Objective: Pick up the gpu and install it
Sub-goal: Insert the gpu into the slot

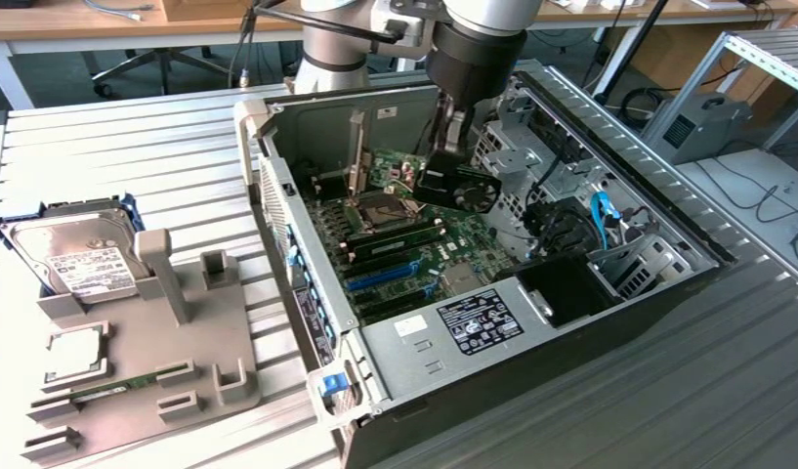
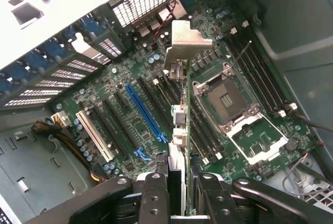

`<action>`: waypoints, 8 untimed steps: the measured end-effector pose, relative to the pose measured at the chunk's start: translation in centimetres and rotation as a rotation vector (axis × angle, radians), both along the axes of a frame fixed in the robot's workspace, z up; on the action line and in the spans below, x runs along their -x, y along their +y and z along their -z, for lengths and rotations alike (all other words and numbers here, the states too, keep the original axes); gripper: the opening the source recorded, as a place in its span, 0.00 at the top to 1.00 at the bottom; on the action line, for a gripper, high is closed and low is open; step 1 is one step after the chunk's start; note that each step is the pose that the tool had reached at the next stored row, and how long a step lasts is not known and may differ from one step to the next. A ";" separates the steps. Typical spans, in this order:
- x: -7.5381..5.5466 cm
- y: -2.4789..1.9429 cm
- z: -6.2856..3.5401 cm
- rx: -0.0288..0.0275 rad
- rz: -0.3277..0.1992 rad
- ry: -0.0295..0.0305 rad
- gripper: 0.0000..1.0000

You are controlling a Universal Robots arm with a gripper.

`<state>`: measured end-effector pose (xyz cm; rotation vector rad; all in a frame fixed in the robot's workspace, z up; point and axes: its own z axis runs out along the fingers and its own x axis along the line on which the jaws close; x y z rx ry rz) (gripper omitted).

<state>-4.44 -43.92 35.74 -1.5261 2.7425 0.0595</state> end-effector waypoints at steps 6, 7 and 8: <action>0.0 0.00 0.00 0.0000 -0.032 0.0000 0.74; 0.0 0.00 0.00 0.0000 -0.038 0.0000 0.74; 0.0 0.00 0.00 0.0000 -0.043 -0.0001 0.74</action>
